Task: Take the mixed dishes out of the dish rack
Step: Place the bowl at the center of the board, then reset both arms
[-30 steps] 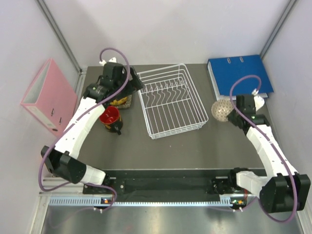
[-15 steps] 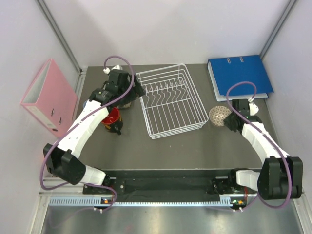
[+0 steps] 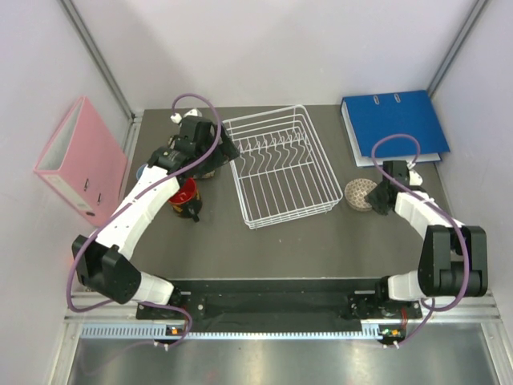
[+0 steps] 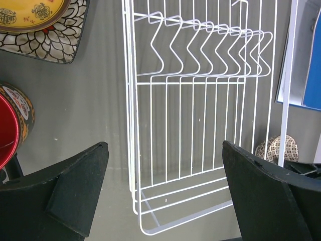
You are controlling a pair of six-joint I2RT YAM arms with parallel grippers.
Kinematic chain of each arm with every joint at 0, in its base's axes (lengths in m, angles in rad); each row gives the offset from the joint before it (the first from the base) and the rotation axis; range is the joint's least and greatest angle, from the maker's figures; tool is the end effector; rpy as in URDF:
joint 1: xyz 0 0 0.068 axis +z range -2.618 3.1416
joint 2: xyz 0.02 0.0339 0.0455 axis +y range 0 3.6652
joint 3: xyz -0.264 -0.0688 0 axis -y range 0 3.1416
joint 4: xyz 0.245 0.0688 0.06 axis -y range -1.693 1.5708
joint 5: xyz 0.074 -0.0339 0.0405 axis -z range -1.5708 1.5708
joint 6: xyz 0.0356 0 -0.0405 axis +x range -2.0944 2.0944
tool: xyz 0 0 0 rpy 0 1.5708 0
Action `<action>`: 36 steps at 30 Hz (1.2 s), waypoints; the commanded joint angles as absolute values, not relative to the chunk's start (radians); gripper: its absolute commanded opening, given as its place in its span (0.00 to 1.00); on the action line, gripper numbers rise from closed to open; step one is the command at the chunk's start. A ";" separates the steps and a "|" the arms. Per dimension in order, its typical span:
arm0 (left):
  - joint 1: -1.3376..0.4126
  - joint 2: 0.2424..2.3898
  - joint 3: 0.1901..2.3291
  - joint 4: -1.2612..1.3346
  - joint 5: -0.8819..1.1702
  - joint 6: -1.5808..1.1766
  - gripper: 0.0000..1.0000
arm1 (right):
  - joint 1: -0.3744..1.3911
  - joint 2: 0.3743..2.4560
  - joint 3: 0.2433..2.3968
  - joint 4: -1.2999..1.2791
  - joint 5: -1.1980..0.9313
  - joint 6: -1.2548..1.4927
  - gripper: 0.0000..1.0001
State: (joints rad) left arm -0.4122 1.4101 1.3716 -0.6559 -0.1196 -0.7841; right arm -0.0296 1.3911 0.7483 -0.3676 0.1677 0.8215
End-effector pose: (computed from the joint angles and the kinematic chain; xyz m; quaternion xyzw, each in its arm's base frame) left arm 0.2847 -0.1199 0.3547 -0.1920 0.8836 -0.1938 0.3805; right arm 0.2626 -0.0137 0.1820 0.4164 0.8627 0.0320 0.2853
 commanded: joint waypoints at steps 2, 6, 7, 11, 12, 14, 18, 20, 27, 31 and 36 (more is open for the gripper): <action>-0.411 1.416 1.364 -0.609 -0.110 -0.790 0.99 | -0.043 1.384 0.775 -0.275 0.132 0.792 0.43; -0.411 1.411 1.361 -0.612 -0.112 -0.785 0.99 | -0.043 1.355 0.770 -0.282 0.109 0.778 0.50; -0.411 1.410 1.359 -0.612 -0.115 -0.782 0.99 | -0.043 1.324 0.772 -0.287 0.109 0.772 0.52; -0.411 1.404 1.359 -0.612 -0.115 -0.775 0.99 | -0.037 1.227 0.814 -0.353 0.106 0.750 0.58; -0.411 1.402 1.359 -0.612 -0.118 -0.775 0.99 | -0.035 1.206 0.825 -0.370 0.107 0.744 0.59; -0.411 1.401 1.358 -0.609 -0.115 -0.772 0.99 | -0.032 1.145 0.857 -0.418 0.107 0.729 0.60; -0.413 1.404 1.355 -0.606 -0.104 -0.773 0.99 | -0.017 1.046 0.916 -0.495 0.091 0.718 0.61; -0.413 1.402 1.351 -0.611 -0.098 -0.775 0.99 | 0.032 0.976 0.936 -0.502 0.094 0.713 0.63; -0.414 1.420 1.345 -0.607 -0.066 -0.735 0.99 | 0.230 0.864 0.986 -0.436 0.133 0.663 0.66; -0.440 1.427 1.338 -0.609 -0.026 -0.643 0.99 | 0.415 0.786 0.924 -0.254 0.219 0.568 0.71; -0.538 1.402 1.298 -0.600 -0.156 -0.552 0.99 | 0.705 0.687 0.793 -0.098 0.538 0.467 0.78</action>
State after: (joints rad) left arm -0.4690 1.4185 1.3334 -0.6422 -0.0788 -0.6529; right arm 0.5591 0.7517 0.8612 -0.2703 0.2695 0.5793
